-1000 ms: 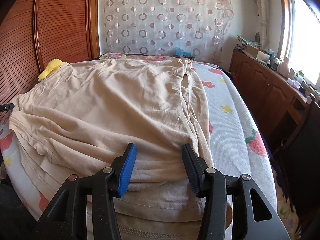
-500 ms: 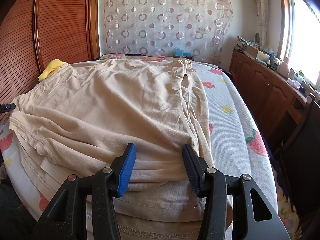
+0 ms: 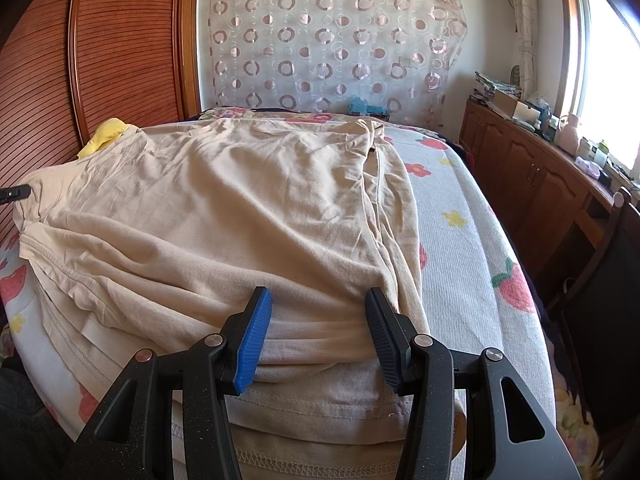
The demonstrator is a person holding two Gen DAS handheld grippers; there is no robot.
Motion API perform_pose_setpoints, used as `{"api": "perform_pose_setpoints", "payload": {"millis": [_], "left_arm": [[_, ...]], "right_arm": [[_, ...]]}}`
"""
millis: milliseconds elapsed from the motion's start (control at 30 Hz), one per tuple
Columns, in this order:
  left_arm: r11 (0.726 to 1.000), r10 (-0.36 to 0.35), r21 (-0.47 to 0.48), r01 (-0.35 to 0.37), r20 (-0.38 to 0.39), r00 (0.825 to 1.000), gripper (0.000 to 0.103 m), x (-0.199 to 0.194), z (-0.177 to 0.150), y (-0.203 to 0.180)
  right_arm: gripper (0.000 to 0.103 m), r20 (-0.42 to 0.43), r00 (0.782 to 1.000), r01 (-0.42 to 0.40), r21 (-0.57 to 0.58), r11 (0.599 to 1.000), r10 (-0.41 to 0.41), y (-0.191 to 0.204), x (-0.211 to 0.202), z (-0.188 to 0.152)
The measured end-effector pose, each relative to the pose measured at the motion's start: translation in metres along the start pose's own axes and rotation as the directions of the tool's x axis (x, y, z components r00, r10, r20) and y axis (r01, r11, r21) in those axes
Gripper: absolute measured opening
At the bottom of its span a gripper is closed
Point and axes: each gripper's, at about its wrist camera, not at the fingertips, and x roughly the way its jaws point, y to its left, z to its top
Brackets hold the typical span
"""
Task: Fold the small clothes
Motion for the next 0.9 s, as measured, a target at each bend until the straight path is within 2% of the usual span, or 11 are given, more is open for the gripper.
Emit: {"api": "perform_pose_setpoints", "payload": {"millis": [133, 333, 467, 567, 767, 800, 867, 900], "left_arm": [[0.993, -0.096, 0.078, 0.094, 0.019, 0.995, 0.008, 0.011, 0.028, -0.047], [0.948, -0.245, 0.212, 0.238, 0.009, 0.969, 0.008, 0.025, 0.061, -0.124], [0.933, -0.273, 0.243, 0.266, -0.008, 0.962, 0.011, 0.023, 0.066, -0.151], [0.925, -0.27, 0.271, 0.267, -0.025, 0.962, 0.03, 0.023, 0.061, -0.155], [0.935, -0.228, 0.268, 0.232, -0.043, 0.973, 0.043, 0.026, 0.052, -0.145], [0.941, -0.211, 0.263, 0.213, -0.039, 0.977, 0.049, 0.026, 0.05, -0.142], [0.952, -0.18, 0.247, 0.18, -0.023, 0.983, 0.079, 0.025, 0.045, -0.131], [0.958, -0.167, 0.235, 0.166, -0.017, 0.986, 0.081, 0.025, 0.043, -0.124]], "right_arm": [[0.051, -0.001, 1.0, -0.009, -0.002, 1.0, 0.009, -0.001, 0.0, 0.001], [0.051, -0.001, 1.0, -0.014, -0.004, 1.0, 0.014, -0.002, 0.0, 0.001], [0.051, 0.001, 1.0, -0.018, -0.004, 1.0, 0.018, -0.003, 0.0, 0.0], [0.051, 0.002, 1.0, -0.019, -0.004, 1.0, 0.019, -0.003, 0.0, 0.0], [0.051, 0.001, 1.0, -0.016, -0.008, 1.0, 0.016, -0.002, 0.001, 0.001], [0.051, -0.001, 1.0, -0.015, -0.011, 1.0, 0.015, -0.002, 0.001, 0.001], [0.051, -0.01, 1.0, -0.013, -0.013, 1.0, 0.013, -0.001, 0.0, 0.002], [0.051, -0.019, 1.0, -0.014, -0.013, 1.0, 0.013, 0.0, 0.0, 0.003]]}}
